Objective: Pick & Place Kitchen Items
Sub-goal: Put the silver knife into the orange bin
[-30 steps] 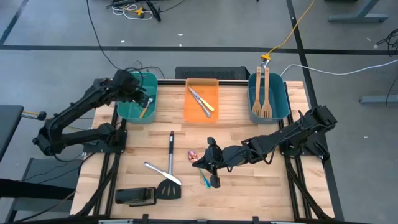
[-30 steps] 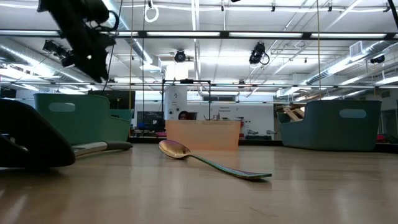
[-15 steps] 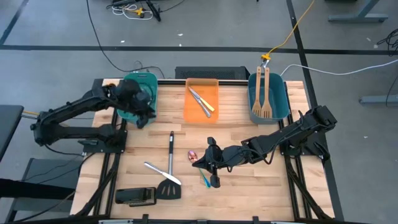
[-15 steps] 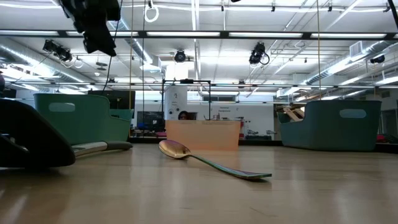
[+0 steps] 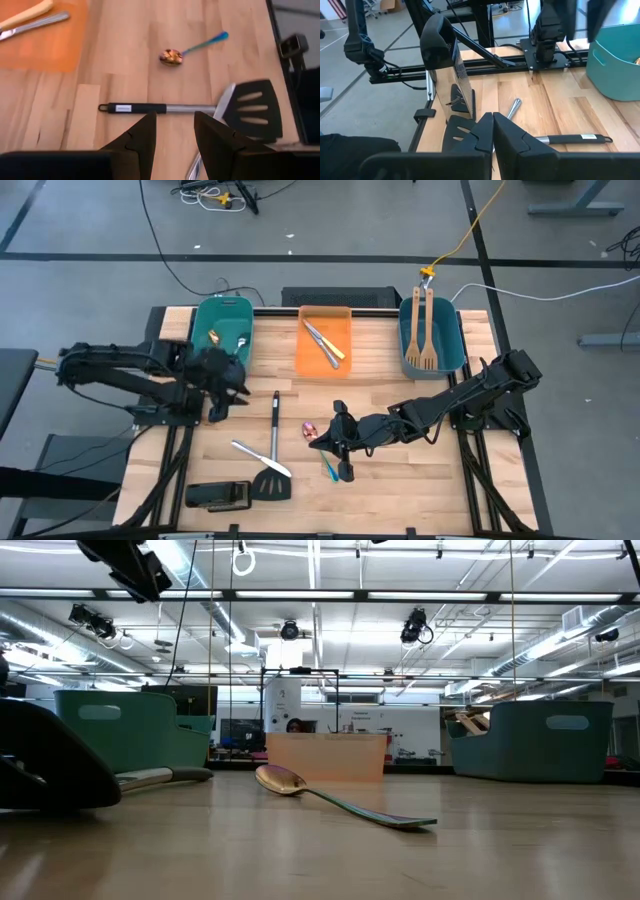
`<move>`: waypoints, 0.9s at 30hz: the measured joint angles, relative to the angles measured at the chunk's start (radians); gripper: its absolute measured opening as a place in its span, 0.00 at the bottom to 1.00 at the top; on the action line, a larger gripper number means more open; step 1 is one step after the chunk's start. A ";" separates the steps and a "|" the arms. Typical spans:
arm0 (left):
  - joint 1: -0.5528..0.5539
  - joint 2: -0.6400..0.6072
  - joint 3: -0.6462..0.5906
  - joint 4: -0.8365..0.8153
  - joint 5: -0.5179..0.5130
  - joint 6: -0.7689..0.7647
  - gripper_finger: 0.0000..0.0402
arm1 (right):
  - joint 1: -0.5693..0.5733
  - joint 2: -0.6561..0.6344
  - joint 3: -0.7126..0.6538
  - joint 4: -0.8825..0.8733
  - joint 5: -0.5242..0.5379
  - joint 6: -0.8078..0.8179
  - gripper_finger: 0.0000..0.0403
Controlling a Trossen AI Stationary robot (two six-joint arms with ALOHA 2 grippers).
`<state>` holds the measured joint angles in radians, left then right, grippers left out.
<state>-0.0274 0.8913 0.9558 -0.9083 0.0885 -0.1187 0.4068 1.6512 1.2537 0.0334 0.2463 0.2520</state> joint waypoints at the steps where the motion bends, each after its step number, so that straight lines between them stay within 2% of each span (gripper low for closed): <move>1: -0.032 0.002 0.000 0.001 -0.018 0.000 0.34 | -0.001 0.000 0.000 0.000 0.000 0.000 0.05; 11: -0.285 0.152 0.002 -0.001 -0.121 0.001 0.34 | -0.001 0.000 0.000 -0.008 0.000 0.000 0.05; 17: -0.360 0.273 0.001 -0.011 -0.122 0.006 0.34 | -0.001 0.000 0.000 -0.013 0.000 0.000 0.05; 27: -0.426 0.428 0.001 -0.010 -0.134 0.011 0.34 | -0.001 0.000 0.000 -0.014 0.000 0.000 0.05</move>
<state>-0.4539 1.3195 0.9569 -0.9184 -0.0456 -0.1081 0.4061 1.6516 1.2541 0.0191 0.2466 0.2520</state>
